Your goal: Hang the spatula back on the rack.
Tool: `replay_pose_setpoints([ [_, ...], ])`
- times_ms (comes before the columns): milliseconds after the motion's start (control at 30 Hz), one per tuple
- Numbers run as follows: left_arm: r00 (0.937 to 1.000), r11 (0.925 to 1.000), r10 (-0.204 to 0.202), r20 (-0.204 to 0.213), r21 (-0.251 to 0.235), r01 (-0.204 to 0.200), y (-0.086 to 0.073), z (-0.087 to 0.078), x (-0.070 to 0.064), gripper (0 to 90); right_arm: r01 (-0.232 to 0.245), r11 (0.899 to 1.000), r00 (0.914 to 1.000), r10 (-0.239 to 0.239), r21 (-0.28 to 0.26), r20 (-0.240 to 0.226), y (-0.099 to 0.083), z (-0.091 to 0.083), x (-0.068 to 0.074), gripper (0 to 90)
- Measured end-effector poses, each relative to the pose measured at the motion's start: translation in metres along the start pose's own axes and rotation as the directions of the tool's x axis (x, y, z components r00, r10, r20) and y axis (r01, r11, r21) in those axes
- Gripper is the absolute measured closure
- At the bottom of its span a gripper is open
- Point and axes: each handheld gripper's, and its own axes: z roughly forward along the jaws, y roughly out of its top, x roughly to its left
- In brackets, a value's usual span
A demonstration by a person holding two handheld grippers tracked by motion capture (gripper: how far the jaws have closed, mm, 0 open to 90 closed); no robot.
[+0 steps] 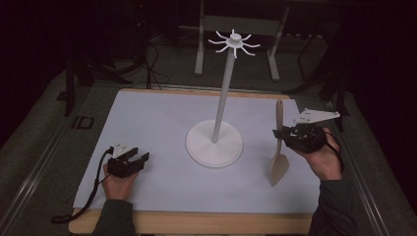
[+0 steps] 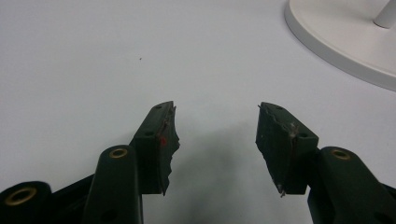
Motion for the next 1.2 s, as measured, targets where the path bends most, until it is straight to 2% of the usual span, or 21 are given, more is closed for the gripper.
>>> replay_pose_setpoints([
  [500, 1.0, 1.0, 0.001, 0.0, 0.0, -0.001, 0.0, 0.0, 0.0, 47.4, -0.003, 0.999, 1.0, 0.003, -0.053, 0.001, 0.009, -0.001, 0.004, 75.2],
  [667, 1.0, 1.0, 0.0, 0.0, 0.001, 0.0, 0.0, 0.0, 0.0, 47.5, -0.005, 0.996, 1.0, 0.005, -0.093, 0.007, 0.014, -0.002, 0.006, 75.2],
  [1200, 1.0, 1.0, -0.004, 0.004, 0.003, 0.004, 0.0, 0.0, 0.001, 47.3, -0.012, 0.99, 0.9999, 0.012, -0.143, -0.001, 0.027, 0.0, 0.011, 75.2],
])
